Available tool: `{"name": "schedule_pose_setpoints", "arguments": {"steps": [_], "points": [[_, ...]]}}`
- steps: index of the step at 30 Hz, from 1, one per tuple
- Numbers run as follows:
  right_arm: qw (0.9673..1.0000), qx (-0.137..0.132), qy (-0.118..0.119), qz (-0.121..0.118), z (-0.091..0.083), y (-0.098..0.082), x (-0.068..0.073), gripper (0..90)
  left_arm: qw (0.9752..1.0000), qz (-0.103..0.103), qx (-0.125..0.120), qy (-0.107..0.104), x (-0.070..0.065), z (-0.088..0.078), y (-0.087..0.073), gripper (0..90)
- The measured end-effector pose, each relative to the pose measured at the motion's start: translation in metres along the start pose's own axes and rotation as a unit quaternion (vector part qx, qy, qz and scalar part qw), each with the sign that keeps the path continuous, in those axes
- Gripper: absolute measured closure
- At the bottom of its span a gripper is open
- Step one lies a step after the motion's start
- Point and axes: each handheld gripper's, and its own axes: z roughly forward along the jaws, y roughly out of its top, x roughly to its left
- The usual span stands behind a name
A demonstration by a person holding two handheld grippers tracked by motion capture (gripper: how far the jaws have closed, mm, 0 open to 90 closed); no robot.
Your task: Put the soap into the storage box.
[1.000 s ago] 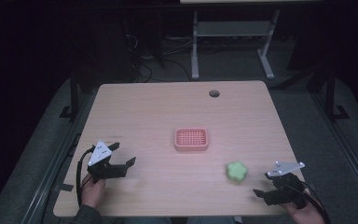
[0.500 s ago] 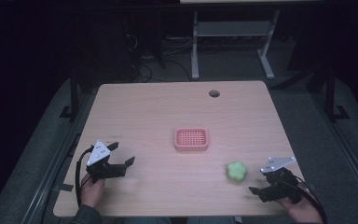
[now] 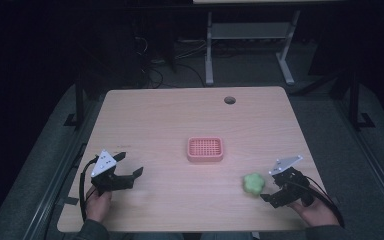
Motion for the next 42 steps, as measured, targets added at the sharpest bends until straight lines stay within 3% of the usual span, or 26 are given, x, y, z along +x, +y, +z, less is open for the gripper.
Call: {"name": "schedule_pose_setpoints", "arguments": {"steps": [17, 21, 30, 32, 42], "points": [[0.9989, 0.037, 0.007, -0.029, 0.015, 0.031, 0.002, 15.4, 1.0000, -0.002, -0.002, -0.001, 0.000, -0.001, 0.000, 14.1], [0.9974, 0.055, 0.003, -0.046, 0.019, 0.036, 0.001, 15.3, 1.0000, -0.004, -0.003, -0.002, 0.001, -0.001, 0.000, 14.2], [0.9960, 0.069, 0.010, -0.057, 0.026, 0.045, 0.001, 15.3, 1.0000, -0.003, -0.001, -0.002, 0.001, -0.001, 0.001, 14.2], [0.9947, 0.078, 0.019, -0.064, 0.028, 0.048, 0.001, 15.3, 1.0000, -0.002, -0.001, -0.001, 0.001, -0.001, 0.001, 14.1], [0.9909, 0.105, 0.019, -0.083, 0.035, 0.060, 0.001, 15.5, 1.0000, -0.002, -0.001, -0.001, 0.002, -0.002, 0.001, 14.2]]}}
